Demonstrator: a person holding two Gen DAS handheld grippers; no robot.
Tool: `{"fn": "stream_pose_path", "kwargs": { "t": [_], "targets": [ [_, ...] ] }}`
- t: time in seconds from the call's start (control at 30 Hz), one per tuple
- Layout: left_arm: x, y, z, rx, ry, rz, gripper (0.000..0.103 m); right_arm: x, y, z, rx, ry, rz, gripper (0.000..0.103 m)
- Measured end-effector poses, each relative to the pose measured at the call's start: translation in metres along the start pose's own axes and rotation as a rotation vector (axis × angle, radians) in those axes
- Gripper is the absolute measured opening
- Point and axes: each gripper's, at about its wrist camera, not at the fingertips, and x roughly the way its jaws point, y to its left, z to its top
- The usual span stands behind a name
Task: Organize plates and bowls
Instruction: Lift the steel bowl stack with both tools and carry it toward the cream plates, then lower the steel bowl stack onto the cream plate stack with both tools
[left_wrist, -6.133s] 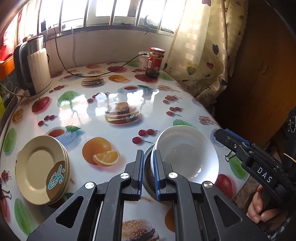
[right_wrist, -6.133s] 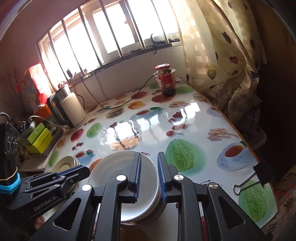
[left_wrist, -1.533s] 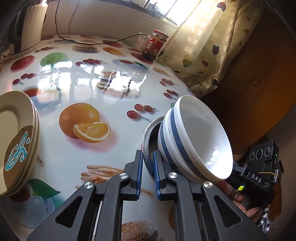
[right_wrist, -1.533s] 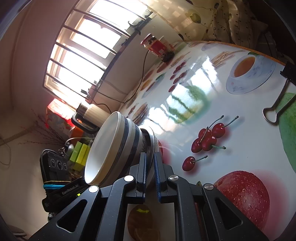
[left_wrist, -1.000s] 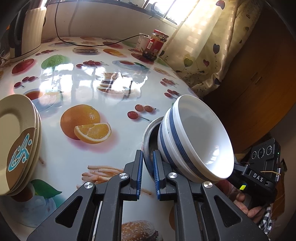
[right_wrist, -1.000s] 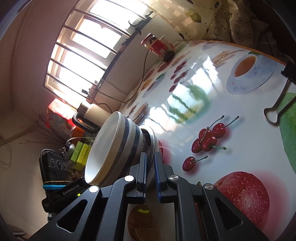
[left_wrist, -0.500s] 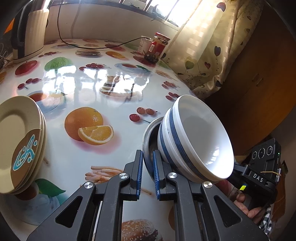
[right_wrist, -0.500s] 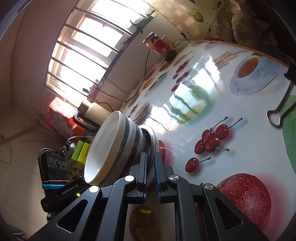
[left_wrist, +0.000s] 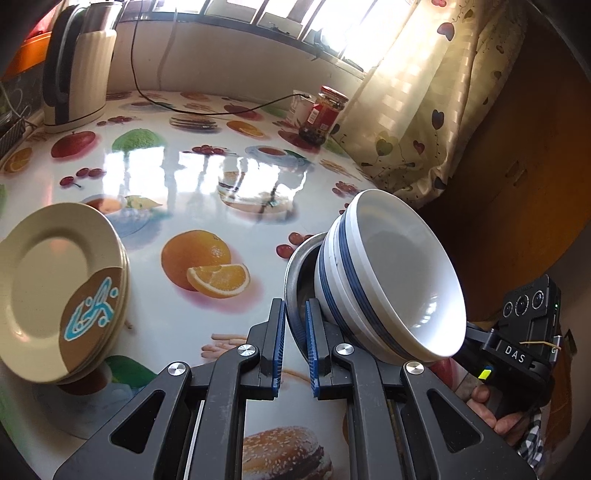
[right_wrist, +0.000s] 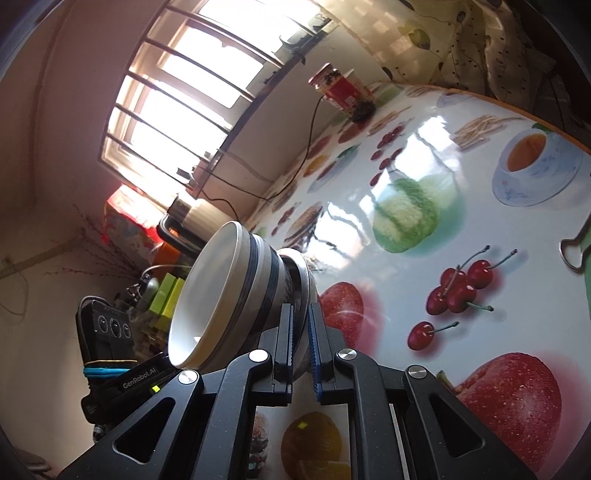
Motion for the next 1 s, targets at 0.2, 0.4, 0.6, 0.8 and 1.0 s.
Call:
{"fn": "stream_pose_path", "kwargs": {
  "t": [0.2,0.4,0.6,0.8,1.0],
  "targets": [
    [-0.010,0.005,0.003,-0.012,-0.015,0.015,0.010,0.007,0.011,0.002,-0.016,0.013,0.016,0.010],
    [-0.021,0.010,0.006,-0.026,-0.033,0.033,0.010,0.015,0.022,0.004,-0.030,0.031,0.035,0.010],
    [-0.031,0.020,0.009,-0.046,-0.049,0.054,0.010,0.027,0.033,0.007,-0.043,0.053,0.052,0.010],
    [-0.039,0.032,0.014,-0.071,-0.066,0.070,0.010,0.041,0.047,0.010,-0.062,0.076,0.067,0.010],
    [-0.049,0.047,0.018,-0.098,-0.084,0.088,0.010,0.057,0.062,0.013,-0.083,0.100,0.081,0.010]
  ]
}}
